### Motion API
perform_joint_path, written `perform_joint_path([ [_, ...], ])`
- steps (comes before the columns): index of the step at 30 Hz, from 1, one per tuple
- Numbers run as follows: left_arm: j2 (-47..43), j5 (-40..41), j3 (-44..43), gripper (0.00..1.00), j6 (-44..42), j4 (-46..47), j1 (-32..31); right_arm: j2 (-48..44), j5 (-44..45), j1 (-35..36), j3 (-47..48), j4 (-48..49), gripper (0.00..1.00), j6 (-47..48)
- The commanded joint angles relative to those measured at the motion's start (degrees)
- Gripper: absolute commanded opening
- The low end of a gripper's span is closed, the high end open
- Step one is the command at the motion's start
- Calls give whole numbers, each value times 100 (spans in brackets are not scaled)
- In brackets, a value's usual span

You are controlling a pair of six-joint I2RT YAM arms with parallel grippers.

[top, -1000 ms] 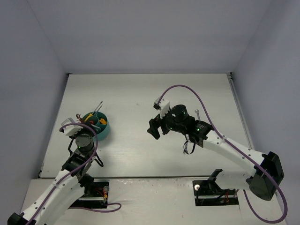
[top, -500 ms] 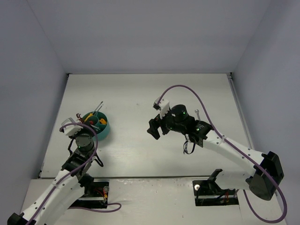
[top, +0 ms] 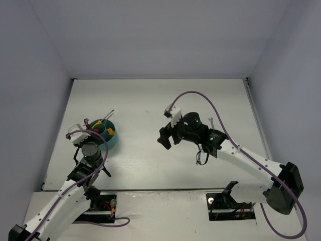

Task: Sort the tools into containers

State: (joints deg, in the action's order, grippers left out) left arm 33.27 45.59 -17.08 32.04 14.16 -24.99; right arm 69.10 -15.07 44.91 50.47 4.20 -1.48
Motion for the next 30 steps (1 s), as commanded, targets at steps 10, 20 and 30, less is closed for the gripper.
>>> perform_joint_path([
  [10,706,-542,-176,0,279,-742,-32,-178,-57,-61,-20,467,79,-40],
  [20,1008,-616,-109,2,276,-488,-44,-204,-54,-61,-37,467,79,-34],
  [30,752,-949,-255,1,-934,150,-176,-145,-55,-70,-37,479,79,-28],
])
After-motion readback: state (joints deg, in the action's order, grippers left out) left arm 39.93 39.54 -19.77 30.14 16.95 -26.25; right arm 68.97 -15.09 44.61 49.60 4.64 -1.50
